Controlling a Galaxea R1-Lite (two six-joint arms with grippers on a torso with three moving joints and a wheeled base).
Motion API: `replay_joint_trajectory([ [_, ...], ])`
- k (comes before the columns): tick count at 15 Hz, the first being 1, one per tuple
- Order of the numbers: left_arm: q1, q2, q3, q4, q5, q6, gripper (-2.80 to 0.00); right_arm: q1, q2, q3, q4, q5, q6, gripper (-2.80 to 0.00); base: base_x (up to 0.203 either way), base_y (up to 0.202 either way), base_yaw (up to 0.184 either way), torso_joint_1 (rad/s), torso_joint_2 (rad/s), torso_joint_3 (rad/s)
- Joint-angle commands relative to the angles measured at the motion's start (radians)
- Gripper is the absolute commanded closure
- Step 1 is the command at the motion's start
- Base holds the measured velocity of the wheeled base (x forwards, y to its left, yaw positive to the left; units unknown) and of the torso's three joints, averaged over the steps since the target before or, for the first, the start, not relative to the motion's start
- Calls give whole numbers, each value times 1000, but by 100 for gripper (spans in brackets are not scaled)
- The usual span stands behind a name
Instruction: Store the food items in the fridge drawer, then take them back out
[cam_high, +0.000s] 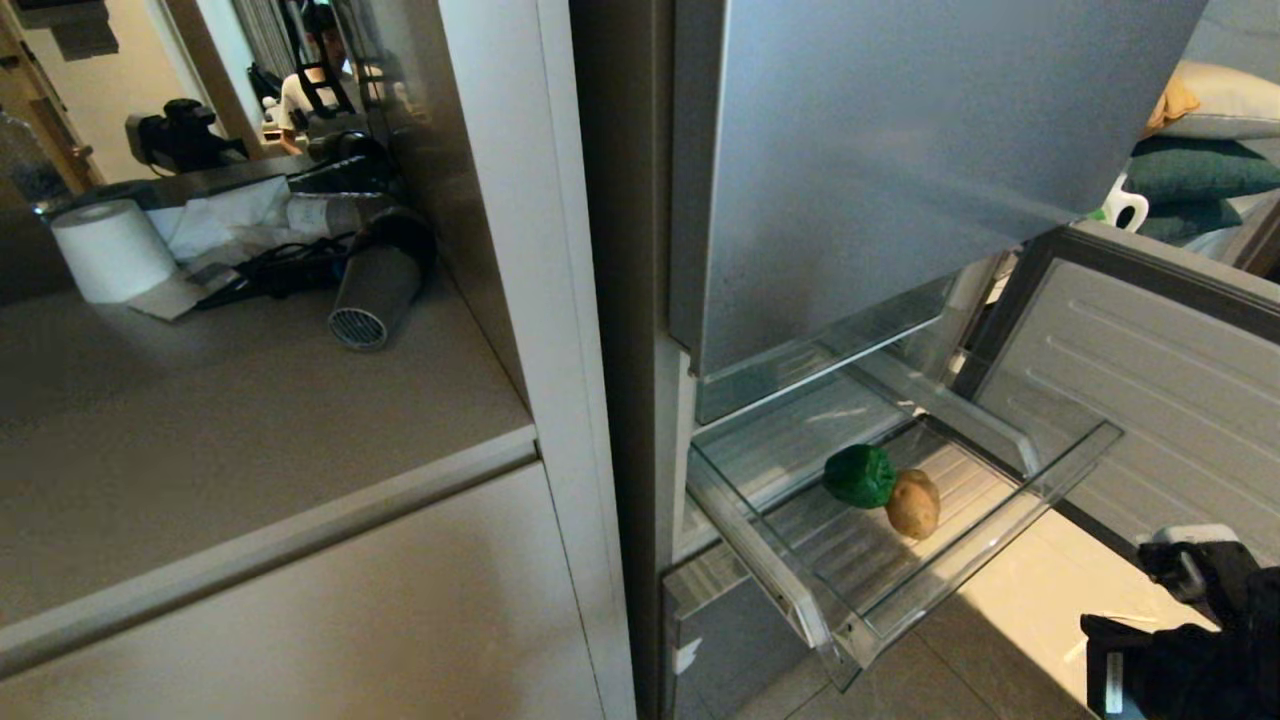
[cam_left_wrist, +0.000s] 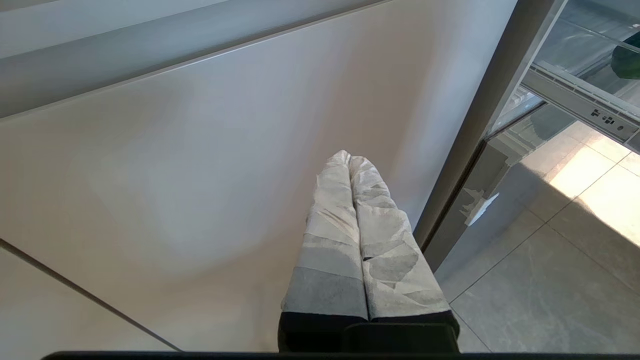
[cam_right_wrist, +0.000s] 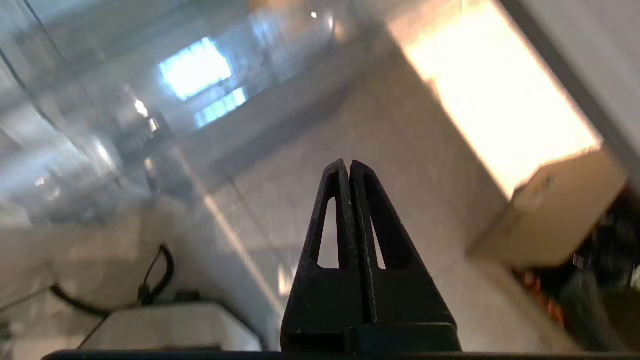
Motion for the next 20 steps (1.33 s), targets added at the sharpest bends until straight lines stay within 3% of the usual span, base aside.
replay_joint_trajectory([
  [1, 0, 0, 0, 0, 0, -1, 0, -1, 0, 5, 54, 0, 13, 0, 0, 0, 0, 0, 0, 0],
  [7, 0, 0, 0, 0, 1, -1, 0, -12, 204, -68, 68, 5, 49, 0, 0, 0, 0, 0, 0, 0],
  [14, 0, 0, 0, 0, 0, 1, 0, -30, 502, -203, -191, 88, 37, 0, 0, 0, 0, 0, 0, 0],
  [20, 0, 0, 0, 0, 1, -1, 0, -31, 620, -381, -238, 102, -8, 0, 0, 0, 0, 0, 0, 0],
])
